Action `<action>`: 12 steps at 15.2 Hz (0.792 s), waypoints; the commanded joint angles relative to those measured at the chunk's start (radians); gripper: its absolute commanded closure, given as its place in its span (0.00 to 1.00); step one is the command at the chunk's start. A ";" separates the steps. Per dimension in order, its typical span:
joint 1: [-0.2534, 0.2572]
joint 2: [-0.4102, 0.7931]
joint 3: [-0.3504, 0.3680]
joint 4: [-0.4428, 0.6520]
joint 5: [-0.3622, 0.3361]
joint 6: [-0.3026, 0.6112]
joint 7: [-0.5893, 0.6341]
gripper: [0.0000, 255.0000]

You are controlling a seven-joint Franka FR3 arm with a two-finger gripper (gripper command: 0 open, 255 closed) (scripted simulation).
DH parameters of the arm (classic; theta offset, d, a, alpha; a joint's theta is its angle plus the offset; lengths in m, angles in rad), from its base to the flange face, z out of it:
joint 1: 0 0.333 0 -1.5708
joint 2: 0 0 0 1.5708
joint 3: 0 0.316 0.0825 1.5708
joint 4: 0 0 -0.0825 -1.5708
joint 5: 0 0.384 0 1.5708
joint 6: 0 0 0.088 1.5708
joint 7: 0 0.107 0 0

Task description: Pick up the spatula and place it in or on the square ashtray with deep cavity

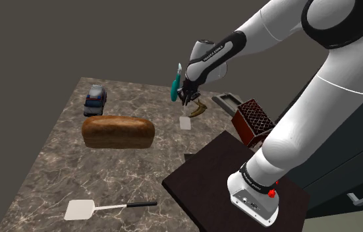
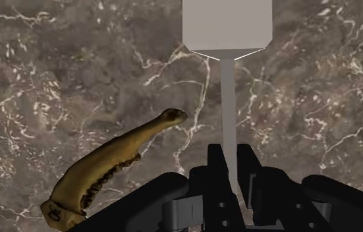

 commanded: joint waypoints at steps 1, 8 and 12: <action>-0.030 -0.001 -0.021 0.004 0.011 -0.004 -0.061 1.00; -0.141 0.019 -0.096 0.039 0.052 -0.015 -0.281 1.00; -0.204 0.049 -0.133 0.085 0.081 -0.031 -0.405 1.00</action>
